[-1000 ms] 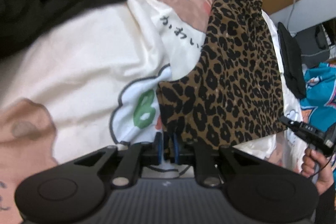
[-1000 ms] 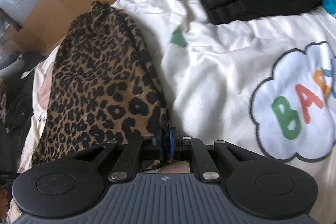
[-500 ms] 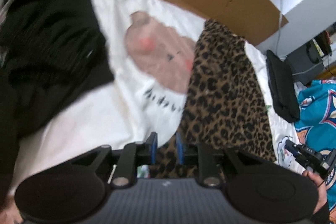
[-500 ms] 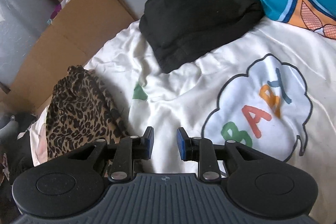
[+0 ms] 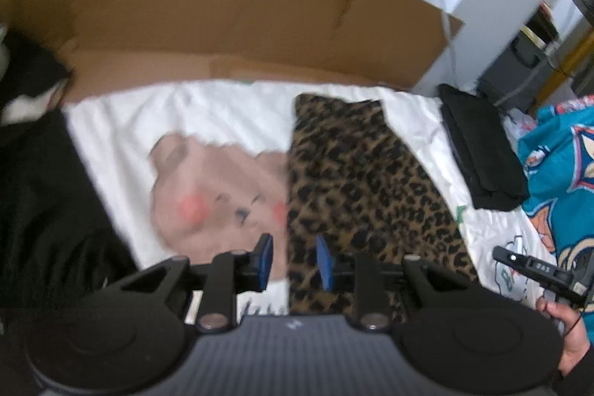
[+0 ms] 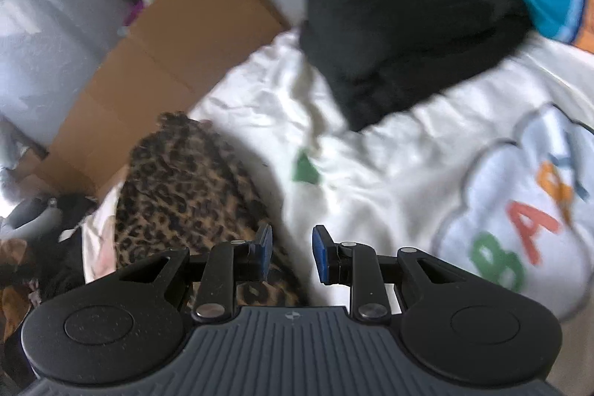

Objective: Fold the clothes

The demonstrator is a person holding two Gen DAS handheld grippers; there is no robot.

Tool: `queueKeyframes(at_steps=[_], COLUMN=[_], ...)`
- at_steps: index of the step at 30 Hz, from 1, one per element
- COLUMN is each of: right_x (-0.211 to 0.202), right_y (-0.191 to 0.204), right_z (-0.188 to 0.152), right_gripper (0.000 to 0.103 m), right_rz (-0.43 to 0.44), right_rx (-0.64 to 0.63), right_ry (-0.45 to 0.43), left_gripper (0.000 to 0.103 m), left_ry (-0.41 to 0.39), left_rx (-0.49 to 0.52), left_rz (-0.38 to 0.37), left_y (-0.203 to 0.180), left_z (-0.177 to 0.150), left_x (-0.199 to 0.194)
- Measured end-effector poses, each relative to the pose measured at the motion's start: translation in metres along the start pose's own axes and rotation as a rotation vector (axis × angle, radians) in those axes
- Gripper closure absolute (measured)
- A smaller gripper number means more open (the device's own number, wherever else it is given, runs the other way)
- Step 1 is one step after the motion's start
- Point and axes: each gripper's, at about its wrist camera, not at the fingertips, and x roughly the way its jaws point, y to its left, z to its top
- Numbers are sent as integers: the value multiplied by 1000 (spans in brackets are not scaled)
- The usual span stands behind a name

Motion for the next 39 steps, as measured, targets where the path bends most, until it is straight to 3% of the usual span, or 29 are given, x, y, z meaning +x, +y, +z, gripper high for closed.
queueKeyframes(at_steps=[11,22,31,34,39], right_x=[26,39,48,52,55], right_y=[-5,0,2,1,3], right_z=[10,14,15,18,16], right_gripper=[77,77,77,77,77], right_rz=[29,10,8,7,16], right_rx=[25,-1,-17,-17,-30], right_ry=[19,2,13,12,28], left_gripper=[74,75,75,75,77], left_ry=[6,-6,15,0,-26], left_rx=[197,313,350,367,276], left_rz=[-44,-77,-67,-25,32], left_y=[-60,-101,-127,-134,-124], left_z=[50,70,77,81,92], left_x=[47,103,160,176,197])
